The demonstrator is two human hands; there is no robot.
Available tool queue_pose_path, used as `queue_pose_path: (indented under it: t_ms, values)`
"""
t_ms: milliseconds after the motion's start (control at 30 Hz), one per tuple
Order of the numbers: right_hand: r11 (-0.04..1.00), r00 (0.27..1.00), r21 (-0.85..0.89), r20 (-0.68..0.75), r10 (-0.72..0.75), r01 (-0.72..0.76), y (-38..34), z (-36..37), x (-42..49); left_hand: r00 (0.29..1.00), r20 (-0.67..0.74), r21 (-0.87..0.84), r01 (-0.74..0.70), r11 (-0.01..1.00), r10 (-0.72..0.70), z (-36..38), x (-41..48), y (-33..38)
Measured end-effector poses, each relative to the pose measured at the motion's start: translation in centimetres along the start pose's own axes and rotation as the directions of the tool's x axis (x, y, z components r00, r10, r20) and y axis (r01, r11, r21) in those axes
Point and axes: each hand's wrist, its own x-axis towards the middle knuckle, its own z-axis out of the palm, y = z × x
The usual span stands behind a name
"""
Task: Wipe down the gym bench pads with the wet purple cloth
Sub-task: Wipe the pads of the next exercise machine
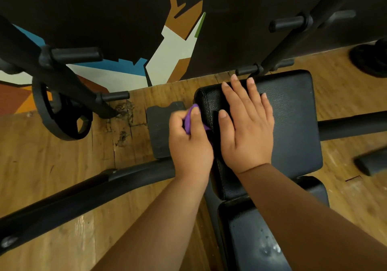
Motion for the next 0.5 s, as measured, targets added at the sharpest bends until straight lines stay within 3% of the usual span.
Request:
queue_pose_path:
  t_ms: [167, 333, 500]
  values:
    - [1.0, 1.0, -0.005, -0.008, 0.005, -0.005, 0.0, 0.1, 0.0, 0.978, 0.085, -0.125, 0.199, 0.972, -0.189, 0.6, 3.1, 0.2]
    - [1.0, 1.0, -0.008, -0.013, 0.006, -0.007, -0.1, 0.0, -0.1, 0.981, 0.115, -0.115, 0.17, 0.979, -0.157, -0.4, 1.2, -0.4]
    - [1.0, 1.0, -0.009, -0.017, 0.01, -0.01, -0.1, 0.1, -0.2, 0.941, 0.215, -0.132, 0.294, 0.946, -0.263, 0.3, 4.3, 0.2]
